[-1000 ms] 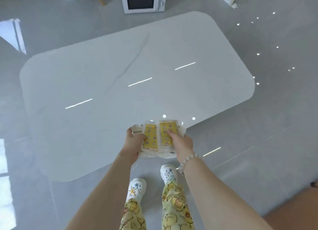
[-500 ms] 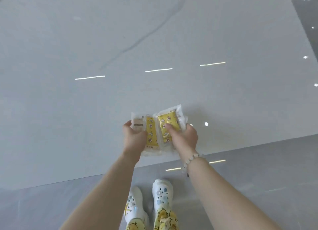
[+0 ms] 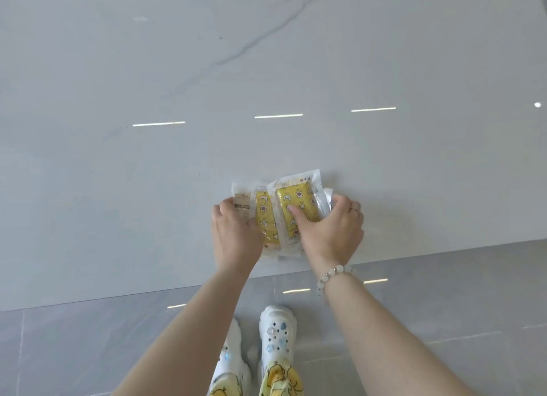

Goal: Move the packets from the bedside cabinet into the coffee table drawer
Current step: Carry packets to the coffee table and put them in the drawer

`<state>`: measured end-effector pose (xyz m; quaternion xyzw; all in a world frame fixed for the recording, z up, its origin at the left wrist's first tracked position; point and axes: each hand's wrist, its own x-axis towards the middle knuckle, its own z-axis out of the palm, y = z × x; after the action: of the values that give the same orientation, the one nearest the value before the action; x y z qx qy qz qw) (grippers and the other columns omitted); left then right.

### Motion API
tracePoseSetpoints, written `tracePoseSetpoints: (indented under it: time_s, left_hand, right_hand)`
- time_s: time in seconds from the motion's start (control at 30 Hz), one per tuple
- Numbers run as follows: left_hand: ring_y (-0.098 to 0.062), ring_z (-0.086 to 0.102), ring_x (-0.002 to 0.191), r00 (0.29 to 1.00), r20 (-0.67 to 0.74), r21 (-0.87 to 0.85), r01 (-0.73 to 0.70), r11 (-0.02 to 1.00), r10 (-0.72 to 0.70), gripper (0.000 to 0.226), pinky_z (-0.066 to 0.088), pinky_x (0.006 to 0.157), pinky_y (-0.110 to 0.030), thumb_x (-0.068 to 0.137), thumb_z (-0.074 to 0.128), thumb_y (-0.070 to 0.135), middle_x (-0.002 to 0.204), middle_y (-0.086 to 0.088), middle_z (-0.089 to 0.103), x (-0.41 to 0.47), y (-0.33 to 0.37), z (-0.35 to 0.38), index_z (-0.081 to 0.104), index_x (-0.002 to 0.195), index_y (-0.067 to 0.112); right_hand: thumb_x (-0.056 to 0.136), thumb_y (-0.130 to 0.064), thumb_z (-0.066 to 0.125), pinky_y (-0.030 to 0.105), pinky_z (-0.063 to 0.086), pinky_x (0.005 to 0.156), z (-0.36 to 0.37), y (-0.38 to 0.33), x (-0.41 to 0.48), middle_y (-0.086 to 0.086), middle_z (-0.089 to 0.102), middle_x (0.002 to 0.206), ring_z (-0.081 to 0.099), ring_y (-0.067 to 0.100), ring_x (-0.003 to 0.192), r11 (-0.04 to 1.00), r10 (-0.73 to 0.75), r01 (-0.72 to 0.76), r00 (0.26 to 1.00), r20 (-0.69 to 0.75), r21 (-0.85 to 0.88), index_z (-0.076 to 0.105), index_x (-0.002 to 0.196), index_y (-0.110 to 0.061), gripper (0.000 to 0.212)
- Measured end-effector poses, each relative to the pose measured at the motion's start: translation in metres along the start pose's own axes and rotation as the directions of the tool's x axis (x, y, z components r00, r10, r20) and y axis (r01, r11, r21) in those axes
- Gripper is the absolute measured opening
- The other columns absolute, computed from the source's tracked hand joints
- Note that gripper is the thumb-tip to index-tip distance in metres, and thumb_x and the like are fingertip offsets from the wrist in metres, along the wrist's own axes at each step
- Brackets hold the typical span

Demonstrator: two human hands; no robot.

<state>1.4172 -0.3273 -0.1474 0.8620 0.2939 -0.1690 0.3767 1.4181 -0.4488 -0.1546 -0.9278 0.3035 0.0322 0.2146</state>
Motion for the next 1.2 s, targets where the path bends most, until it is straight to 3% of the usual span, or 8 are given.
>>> tracePoseSetpoints:
  time_s: [0.13,0.3,0.4,0.53,0.63,0.83,0.93,1.2]
  left_hand:
    - [-0.025,0.036,0.127,0.997,-0.081,0.076,0.006,0.997,0.0,0.049,0.031,0.102,-0.032,0.094,0.05,0.02,0.138,-0.007,0.036,-0.005,-0.002,-0.01,0.036,0.139,0.009]
    - [-0.011,0.044,0.114,0.987,-0.03,-0.047,-0.162,0.986,0.16,0.03,0.033,0.093,-0.022,0.093,0.05,0.013,0.118,0.008,0.038,-0.058,-0.012,-0.021,0.048,0.123,0.016]
    - [-0.003,0.049,0.103,0.993,0.035,-0.141,-0.108,0.984,0.114,0.02,0.036,0.078,-0.016,0.091,0.053,0.012,0.106,0.017,0.044,-0.099,-0.037,-0.015,0.049,0.1,0.029]
    - [-0.001,0.053,0.086,0.974,-0.056,-0.092,-0.223,0.97,0.219,0.013,0.04,0.059,-0.016,0.085,0.051,0.024,0.089,0.022,0.053,-0.112,-0.074,-0.006,0.051,0.079,0.035]
    - [-0.006,0.054,0.064,0.815,0.138,0.345,-0.573,0.744,0.564,0.023,0.043,0.048,-0.018,0.079,0.041,0.033,0.07,0.016,0.057,-0.088,-0.09,-0.013,0.062,0.071,0.027]
    - [-0.016,0.043,0.046,0.673,0.357,0.596,-0.698,0.396,0.648,0.029,0.033,0.042,-0.026,0.051,0.083,0.016,0.053,0.004,0.044,-0.055,-0.086,-0.033,0.054,0.054,0.017]
    - [-0.015,0.04,0.045,0.656,0.403,0.606,-0.714,0.35,0.638,0.034,0.028,0.043,-0.026,0.044,0.086,0.014,0.052,0.004,0.042,-0.055,-0.086,-0.036,0.052,0.052,0.017]
    - [-0.016,0.042,0.046,0.641,0.293,0.583,-0.708,0.398,0.71,0.017,0.031,0.042,-0.026,0.072,0.059,0.024,0.054,0.004,0.045,-0.054,-0.08,-0.025,0.055,0.057,0.018]
  right_hand:
    - [0.077,-0.05,0.061,0.031,0.037,0.073,-0.008,0.027,-0.027,0.009,0.06,0.091,0.054,0.024,0.088,0.943,-0.22,0.291,0.908,-0.356,0.16,0.058,0.095,-0.004,0.049]
    - [0.072,-0.036,0.063,0.024,0.042,0.074,0.003,0.1,-0.112,-0.001,0.056,0.086,0.056,0.017,0.08,0.748,-0.635,0.658,0.748,0.19,-0.088,0.053,0.088,-0.019,0.025]
    - [0.046,-0.037,0.081,0.031,0.056,0.077,0.036,0.1,-0.114,0.003,0.065,0.107,0.065,0.021,0.098,0.769,-0.475,0.615,0.732,0.489,-0.173,0.067,0.104,-0.014,0.064]
    - [0.049,-0.035,0.08,0.035,0.054,0.074,0.071,0.074,-0.079,0.005,0.069,0.078,0.067,0.022,0.076,0.781,-0.285,0.528,0.777,0.562,-0.334,0.072,0.082,-0.01,0.042]
    - [0.087,-0.034,0.047,0.034,0.037,0.097,0.091,0.073,-0.068,0.006,0.064,0.106,0.057,0.022,0.104,0.712,-0.21,0.549,0.761,0.614,-0.437,0.062,0.108,-0.011,0.035]
    - [0.086,-0.038,0.051,0.038,0.031,0.105,0.111,0.082,-0.081,0.012,0.05,0.129,0.043,0.029,0.122,0.614,-0.128,0.593,0.726,0.676,-0.52,0.047,0.127,-0.01,0.049]
    - [0.085,-0.039,0.049,0.031,0.037,0.088,0.107,0.083,-0.078,0.004,0.058,0.109,0.051,0.022,0.102,0.619,-0.153,0.606,0.717,0.68,-0.499,0.054,0.109,-0.014,0.035]
    - [0.08,-0.051,0.053,0.033,0.036,0.096,0.088,0.103,-0.111,0.01,0.037,0.136,0.032,0.026,0.127,0.66,-0.028,0.575,0.661,0.749,-0.483,0.036,0.132,-0.013,0.067]
